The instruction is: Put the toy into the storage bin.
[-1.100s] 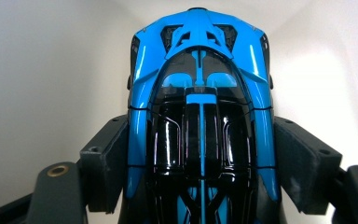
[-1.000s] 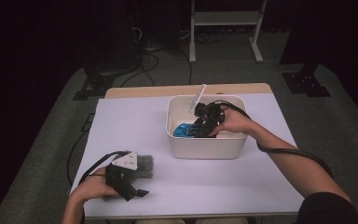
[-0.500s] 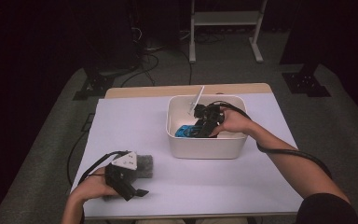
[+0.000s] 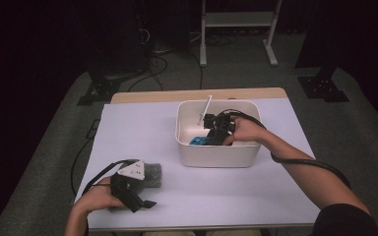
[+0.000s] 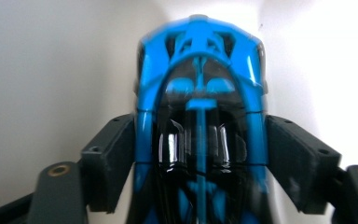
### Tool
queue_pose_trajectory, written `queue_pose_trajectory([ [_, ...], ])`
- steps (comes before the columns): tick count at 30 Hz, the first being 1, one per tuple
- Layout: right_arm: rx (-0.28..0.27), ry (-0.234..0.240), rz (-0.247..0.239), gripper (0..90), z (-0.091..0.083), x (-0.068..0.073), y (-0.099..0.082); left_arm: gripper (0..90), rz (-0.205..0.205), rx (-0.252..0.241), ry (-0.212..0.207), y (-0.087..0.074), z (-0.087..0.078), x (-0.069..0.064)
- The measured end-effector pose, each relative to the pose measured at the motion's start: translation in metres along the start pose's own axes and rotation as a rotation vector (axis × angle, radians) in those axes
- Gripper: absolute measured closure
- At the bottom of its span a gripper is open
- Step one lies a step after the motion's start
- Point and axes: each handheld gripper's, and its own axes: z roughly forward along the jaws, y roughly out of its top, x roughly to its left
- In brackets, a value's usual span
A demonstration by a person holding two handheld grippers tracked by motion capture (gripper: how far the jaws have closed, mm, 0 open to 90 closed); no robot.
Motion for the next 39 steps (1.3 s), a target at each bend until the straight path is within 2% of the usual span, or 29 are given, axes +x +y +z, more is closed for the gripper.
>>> queue_pose_trajectory([
  [1, -0.04, -0.001, 0.003, 31.0, -0.004, 0.0, 0.0, 8.3, -0.003, -0.003, 0.001, 0.0, 0.0, 0.0],
  [2, -0.088, 0.015, 0.02, 30.7, -0.01, -0.001, 0.0, 8.3, -0.004, -0.004, 0.002, 0.0, 0.0, 0.0],
  [3, -0.102, 0.019, 0.02, 30.2, -0.013, -0.001, 0.0, 8.3, -0.005, -0.006, 0.001, 0.0, 0.0, 0.0],
  [10, -0.088, 0.009, 0.024, 27.1, -0.014, 0.0, -0.001, 8.3, -0.003, -0.006, -0.001, 0.0, 0.0, -0.001],
  [22, -0.114, 0.0, 0.04, 25.7, -0.027, 0.002, -0.002, 8.3, -0.003, -0.004, -0.002, 0.001, 0.0, 0.0],
  [27, -0.137, 0.017, 0.047, 29.0, -0.036, 0.003, -0.006, 8.3, -0.001, -0.006, -0.006, 0.001, 0.0, 0.0],
  [39, -0.208, -0.01, 0.057, 28.5, -0.066, 0.011, -0.01, 8.3, 0.006, -0.015, 0.001, 0.003, -0.002, -0.002],
])
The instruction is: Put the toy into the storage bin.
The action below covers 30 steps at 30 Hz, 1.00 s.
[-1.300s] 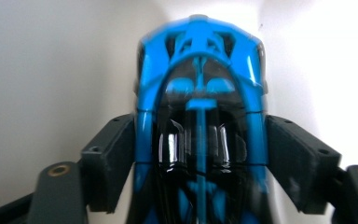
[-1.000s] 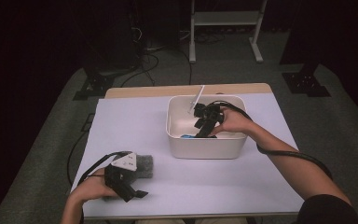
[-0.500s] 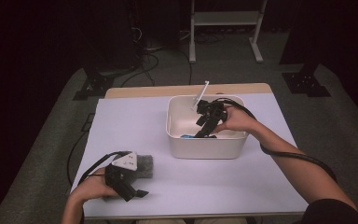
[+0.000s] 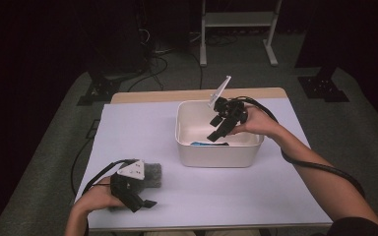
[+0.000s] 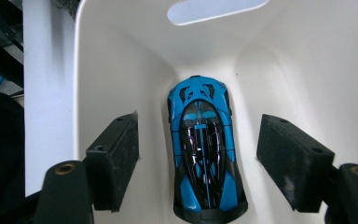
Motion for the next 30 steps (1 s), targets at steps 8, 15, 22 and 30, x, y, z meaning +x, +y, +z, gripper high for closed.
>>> queue_pose_trajectory([
  [8, -0.022, -0.024, 0.0, 28.5, -0.02, 0.006, 0.0, 8.3, 0.005, -0.001, 0.003, 0.0, -0.001, -0.001],
  [15, -0.077, -0.064, 0.006, 28.5, -0.048, 0.013, -0.006, 8.3, -0.002, -0.007, 0.003, -0.002, -0.002, -0.001],
  [22, -0.095, -0.11, 0.015, 29.3, -0.066, 0.02, -0.015, 8.3, -0.009, -0.005, 0.006, -0.003, -0.002, -0.001],
  [30, -0.118, -0.127, 0.034, 29.0, -0.08, 0.026, -0.026, 8.3, -0.015, -0.013, 0.007, -0.005, -0.003, 0.0],
])
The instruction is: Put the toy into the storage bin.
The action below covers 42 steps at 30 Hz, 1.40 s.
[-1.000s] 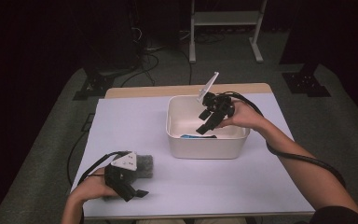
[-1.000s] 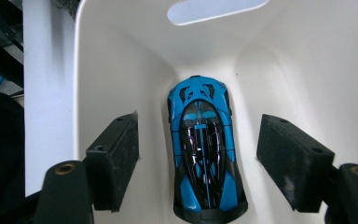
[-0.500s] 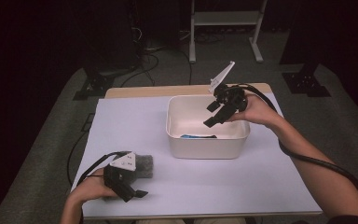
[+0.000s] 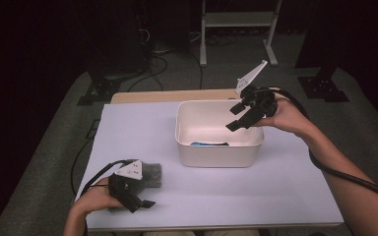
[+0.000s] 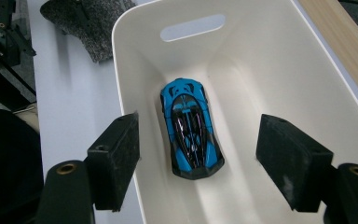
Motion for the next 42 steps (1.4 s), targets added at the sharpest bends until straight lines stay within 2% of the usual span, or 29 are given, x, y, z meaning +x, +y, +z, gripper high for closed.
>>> queue_pose_trajectory([
  [6, -0.02, -0.03, 0.027, 28.7, -0.019, 0.004, -0.013, 8.3, 0.001, 0.002, -0.002, 0.0, 0.0, 0.0],
  [16, -0.042, -0.055, 0.065, 28.1, -0.037, 0.007, -0.034, 8.3, 0.001, 0.0, -0.008, 0.0, 0.001, 0.0],
  [29, -0.057, -0.075, 0.115, 26.7, -0.05, 0.012, -0.062, 8.3, -0.005, 0.007, -0.01, -0.001, 0.003, 0.0],
  [34, -0.092, -0.085, 0.145, 26.7, -0.059, 0.015, -0.08, 8.3, -0.005, 0.011, -0.01, -0.001, 0.004, 0.001],
  [42, -0.112, -0.085, 0.177, 26.2, -0.062, 0.017, -0.103, 8.3, -0.011, 0.004, -0.006, -0.001, 0.004, 0.001],
])
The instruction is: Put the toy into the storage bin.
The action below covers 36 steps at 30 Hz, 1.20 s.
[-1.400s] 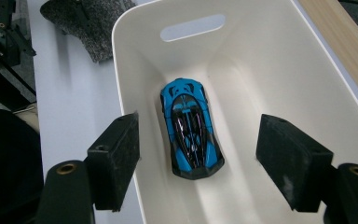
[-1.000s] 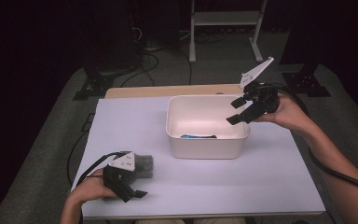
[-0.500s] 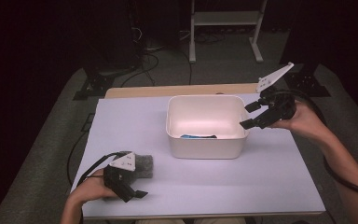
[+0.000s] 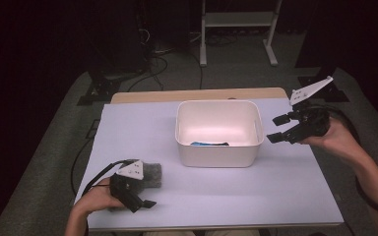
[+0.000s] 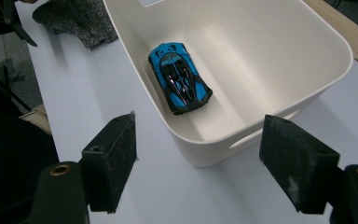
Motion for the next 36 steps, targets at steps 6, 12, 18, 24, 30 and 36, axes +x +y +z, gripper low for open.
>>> queue_pose_trajectory([
  [6, -0.019, 0.0, 0.026, 25.3, -0.004, -0.001, -0.013, 8.3, 0.0, -0.004, 0.006, 0.0, 0.0, 0.0],
  [12, -0.029, 0.004, 0.057, 25.1, -0.003, -0.002, -0.03, 8.3, 0.004, -0.001, 0.011, 0.0, -0.001, 0.0],
  [18, -0.027, 0.011, 0.078, 24.9, 0.001, -0.003, -0.044, 8.3, 0.003, -0.004, 0.015, 0.001, -0.001, -0.001],
  [24, -0.025, 0.019, 0.103, 24.1, 0.009, -0.002, -0.061, 8.3, -0.001, -0.006, 0.021, 0.0, -0.002, -0.001],
  [30, -0.024, 0.023, 0.123, 23.5, 0.017, -0.003, -0.075, 7.9, 0.0, -0.004, 0.024, -0.001, -0.003, -0.001],
  [36, -0.029, 0.025, 0.143, 22.8, 0.022, -0.002, -0.087, 7.9, 0.002, -0.007, 0.026, -0.001, -0.004, -0.001],
])
